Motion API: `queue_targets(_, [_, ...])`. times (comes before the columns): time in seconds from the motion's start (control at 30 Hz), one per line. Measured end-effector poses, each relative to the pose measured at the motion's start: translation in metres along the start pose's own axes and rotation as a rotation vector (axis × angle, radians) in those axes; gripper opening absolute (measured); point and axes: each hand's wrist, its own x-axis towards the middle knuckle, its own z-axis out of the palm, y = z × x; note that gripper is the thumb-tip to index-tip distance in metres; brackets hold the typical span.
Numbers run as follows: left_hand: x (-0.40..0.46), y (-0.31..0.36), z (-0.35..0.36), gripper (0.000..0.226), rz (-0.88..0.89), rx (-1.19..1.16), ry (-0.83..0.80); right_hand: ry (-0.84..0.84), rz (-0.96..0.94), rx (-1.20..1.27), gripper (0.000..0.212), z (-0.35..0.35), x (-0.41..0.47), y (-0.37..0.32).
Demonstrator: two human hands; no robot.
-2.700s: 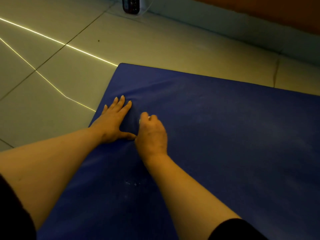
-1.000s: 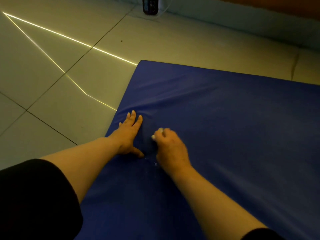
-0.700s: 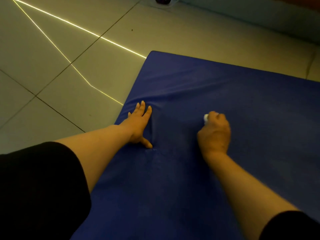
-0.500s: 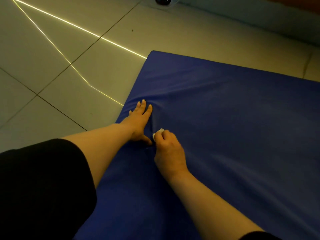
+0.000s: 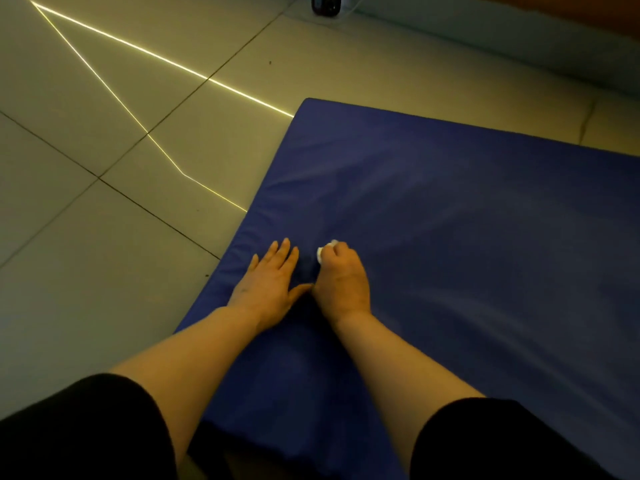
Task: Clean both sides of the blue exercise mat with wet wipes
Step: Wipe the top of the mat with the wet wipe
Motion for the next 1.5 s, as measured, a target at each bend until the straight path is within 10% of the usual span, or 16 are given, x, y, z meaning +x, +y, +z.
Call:
queue_targets(0.3, [-0.024, 0.006, 0.001, 0.086, -0.053, 0.070, -0.093, 0.138, 0.425, -0.030, 0.016, -0.057, 0.000, 0.062])
queue_targets(0.53, [-0.024, 0.012, 0.005, 0.082, -0.110, 0.023, -0.094, -0.065, 0.077, 0.044, 0.014, -0.014, -0.030, -0.010])
queue_targets(0.83, [-0.031, 0.012, 0.007, 0.080, -0.098, 0.070, -0.111, 0.132, 0.468, -0.027, 0.013, -0.048, -0.021, 0.040])
queue_targets(1.07, [-0.038, 0.014, 0.010, 0.079, -0.098, 0.028, -0.125, -0.100, 0.051, 0.042, 0.014, -0.010, -0.049, -0.019])
queue_targets(1.33, [-0.056, 0.007, 0.012, 0.086, -0.065, 0.057, -0.129, 0.026, 0.473, -0.040, 0.018, -0.056, -0.045, 0.038])
queue_targets(1.5, [-0.071, 0.017, 0.025, 0.078, -0.114, 0.006, -0.070, -0.098, 0.140, 0.014, 0.014, -0.019, -0.073, -0.031])
